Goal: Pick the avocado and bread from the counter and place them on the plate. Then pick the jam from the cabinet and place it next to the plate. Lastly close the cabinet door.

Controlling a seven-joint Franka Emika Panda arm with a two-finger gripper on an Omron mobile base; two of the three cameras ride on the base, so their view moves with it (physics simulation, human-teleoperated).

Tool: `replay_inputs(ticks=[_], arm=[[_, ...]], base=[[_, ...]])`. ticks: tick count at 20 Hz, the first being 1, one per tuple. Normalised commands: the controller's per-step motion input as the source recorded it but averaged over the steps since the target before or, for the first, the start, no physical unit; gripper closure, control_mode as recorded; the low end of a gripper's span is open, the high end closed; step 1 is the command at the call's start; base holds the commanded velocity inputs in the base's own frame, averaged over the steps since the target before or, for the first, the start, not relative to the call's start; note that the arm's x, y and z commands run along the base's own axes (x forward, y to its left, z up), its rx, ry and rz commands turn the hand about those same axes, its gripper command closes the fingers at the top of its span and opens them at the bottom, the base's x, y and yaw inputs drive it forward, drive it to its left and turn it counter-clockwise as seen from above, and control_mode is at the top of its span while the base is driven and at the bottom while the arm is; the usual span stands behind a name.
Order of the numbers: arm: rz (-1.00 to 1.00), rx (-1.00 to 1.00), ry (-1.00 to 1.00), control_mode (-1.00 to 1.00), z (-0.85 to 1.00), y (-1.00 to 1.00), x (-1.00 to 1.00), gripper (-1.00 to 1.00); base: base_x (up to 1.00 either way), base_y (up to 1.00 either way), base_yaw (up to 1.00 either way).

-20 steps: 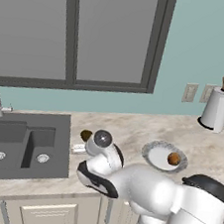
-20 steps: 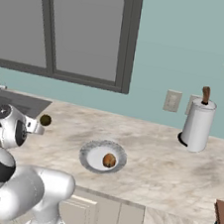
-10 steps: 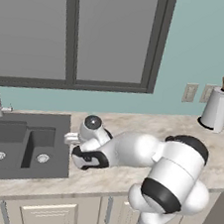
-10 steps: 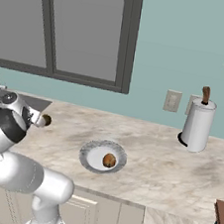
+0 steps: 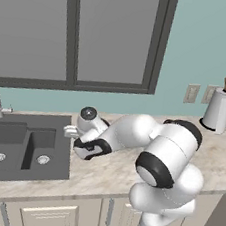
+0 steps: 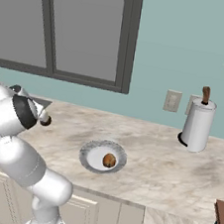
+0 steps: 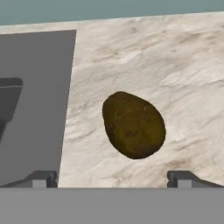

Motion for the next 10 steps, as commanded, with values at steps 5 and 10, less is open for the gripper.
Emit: replay_inputs(ticks=[5, 10], arm=[[-0.06, -0.01, 0.00, -1.00, 0.00, 0.00, 0.30, -1.00], [-0.05, -0.01, 0.00, -1.00, -0.02, -0.07, 0.16, -1.00]], base=[[0.00, 0.00, 0.00], [0.00, 0.00, 0.00]])
